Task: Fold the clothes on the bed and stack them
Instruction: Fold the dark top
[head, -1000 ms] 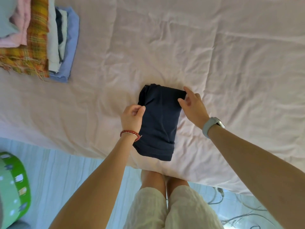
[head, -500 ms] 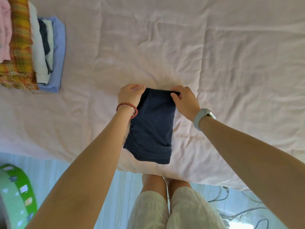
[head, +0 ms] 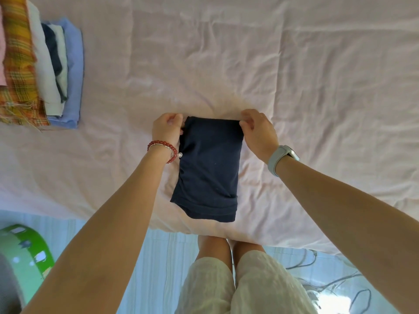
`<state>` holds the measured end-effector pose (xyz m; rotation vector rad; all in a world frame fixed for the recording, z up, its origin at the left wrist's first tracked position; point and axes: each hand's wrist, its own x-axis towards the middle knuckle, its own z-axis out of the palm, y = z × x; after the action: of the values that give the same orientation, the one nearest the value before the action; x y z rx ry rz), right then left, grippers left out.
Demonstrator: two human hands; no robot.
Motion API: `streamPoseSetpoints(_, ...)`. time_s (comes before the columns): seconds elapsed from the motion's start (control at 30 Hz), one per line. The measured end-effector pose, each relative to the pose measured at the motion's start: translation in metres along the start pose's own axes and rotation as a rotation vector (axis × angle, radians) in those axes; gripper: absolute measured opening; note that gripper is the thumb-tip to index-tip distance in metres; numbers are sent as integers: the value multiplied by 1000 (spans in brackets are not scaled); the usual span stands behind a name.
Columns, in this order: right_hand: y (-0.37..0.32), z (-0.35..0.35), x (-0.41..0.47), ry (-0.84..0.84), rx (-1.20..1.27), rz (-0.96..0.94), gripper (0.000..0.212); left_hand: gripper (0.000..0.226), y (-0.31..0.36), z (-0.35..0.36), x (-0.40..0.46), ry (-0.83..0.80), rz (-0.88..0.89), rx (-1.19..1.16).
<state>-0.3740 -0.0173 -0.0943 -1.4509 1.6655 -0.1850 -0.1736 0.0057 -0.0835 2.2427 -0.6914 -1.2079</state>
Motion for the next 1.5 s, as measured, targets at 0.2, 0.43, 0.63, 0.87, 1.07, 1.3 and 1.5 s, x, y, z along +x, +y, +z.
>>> streamPoseSetpoints(0.2,28,17,-76,-50,218,208,25,42,-35,4,-45,-2,100,101)
streamPoseSetpoints(0.43,32,55,-119,-310,350,342,33,50,-42,1,-54,-244,-156,-49)
streamPoseSetpoints(0.63,6,0,-91,-191,383,130,18,28,-29,-5,-73,-208,-218,-569)
streamPoseSetpoints(0.87,43,-52,-59,96,310,206,29,49,-43,8,-82,177,-374,-177)
streamPoseSetpoints(1.07,51,-42,-59,94,240,255,24,61,-9,12,-41,244,88,394)
streamPoseSetpoints(1.3,41,-34,-27,-19,177,324,28,45,18,24,15,-44,74,301)
streamPoseSetpoints(1.5,47,-32,-17,-18,4,463,23,29,22,22,14,31,87,129)
